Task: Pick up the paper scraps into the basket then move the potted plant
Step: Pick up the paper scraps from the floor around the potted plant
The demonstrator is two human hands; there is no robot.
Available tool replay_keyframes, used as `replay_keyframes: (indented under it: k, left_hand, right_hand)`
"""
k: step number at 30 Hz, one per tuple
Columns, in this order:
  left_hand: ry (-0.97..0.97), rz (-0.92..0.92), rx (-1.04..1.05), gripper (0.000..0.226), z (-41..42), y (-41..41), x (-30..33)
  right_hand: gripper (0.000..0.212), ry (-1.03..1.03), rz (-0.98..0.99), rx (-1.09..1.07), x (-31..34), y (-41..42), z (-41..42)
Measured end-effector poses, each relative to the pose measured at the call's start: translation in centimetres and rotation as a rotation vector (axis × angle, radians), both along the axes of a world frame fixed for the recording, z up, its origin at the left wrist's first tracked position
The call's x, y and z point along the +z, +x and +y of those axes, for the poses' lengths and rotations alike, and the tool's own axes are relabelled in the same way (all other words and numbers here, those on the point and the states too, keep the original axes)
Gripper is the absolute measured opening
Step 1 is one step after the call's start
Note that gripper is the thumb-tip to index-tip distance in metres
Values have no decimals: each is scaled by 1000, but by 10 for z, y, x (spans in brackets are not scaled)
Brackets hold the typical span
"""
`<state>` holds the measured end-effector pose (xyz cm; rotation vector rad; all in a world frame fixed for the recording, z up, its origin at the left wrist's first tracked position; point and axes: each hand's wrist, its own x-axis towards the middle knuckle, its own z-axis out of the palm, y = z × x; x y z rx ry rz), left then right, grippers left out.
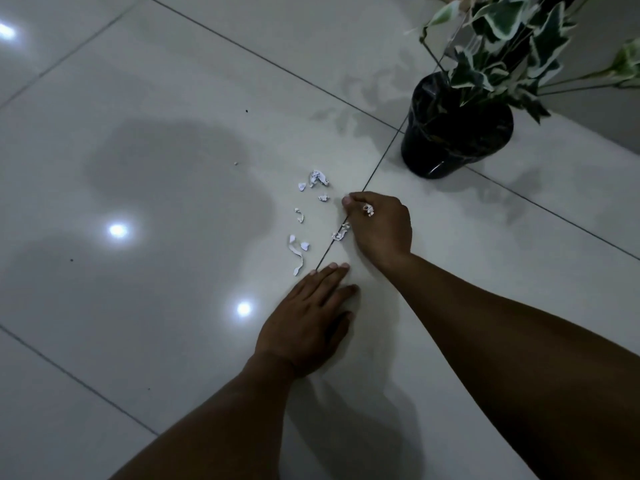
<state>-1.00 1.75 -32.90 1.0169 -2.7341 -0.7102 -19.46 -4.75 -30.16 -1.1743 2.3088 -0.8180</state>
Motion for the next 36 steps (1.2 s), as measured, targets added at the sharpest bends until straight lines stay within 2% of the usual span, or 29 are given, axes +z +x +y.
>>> replay_keyframes:
  k: [4,6,8,11,13,15,18,19,22,25,29,33,36]
  left_hand:
    - [-2,-5,3,48,1,-1,0]
    - [-4,-10,6,48,1,-1,0]
    - [-3,-6,5,48,1,-1,0]
    - [1,-10,4,47,2,0,0]
    - [1,-14,4,47,1,-1,1]
    - [-3,-21,5,46,2,-1,2]
    - [-4,-17,4,47,1,-1,4]
    - [-4,-13,3,48,1,-1,4]
    - [-11,-21,0,49,1,-1,4]
    - [-4,-29,-1,50,1,-1,3]
    - [-2,-29,1,50,2,-2,3]
    - [-2,-23,5,50,1,-2,4]
    - [2,-11,14,50,2,-2,4]
  right_hand:
    - [53,72,-54,90,2,-1,16]
    - [57,106,-42,152,3,-1,23]
    - [53,116,-9,184,2,0,24]
    - [35,131,87,203,-1,5,24]
    - [33,146,140,219,-2,9,24]
    - [33,95,95,171,0,13,22]
    - [36,-28,-164,-43,6,16,5]
    - [37,-63,-317,-120,10,16,-2]
    - [29,-136,-951,-298,23,14,-17]
    - [18,-154,-1364,-284,31,11,-17]
    - [31,-123,-1546,-216,29,11,-14]
    - [56,-83,-1581,-273,30,10,-14]
    - [61,-91,-1565,-334,27,11,-18]
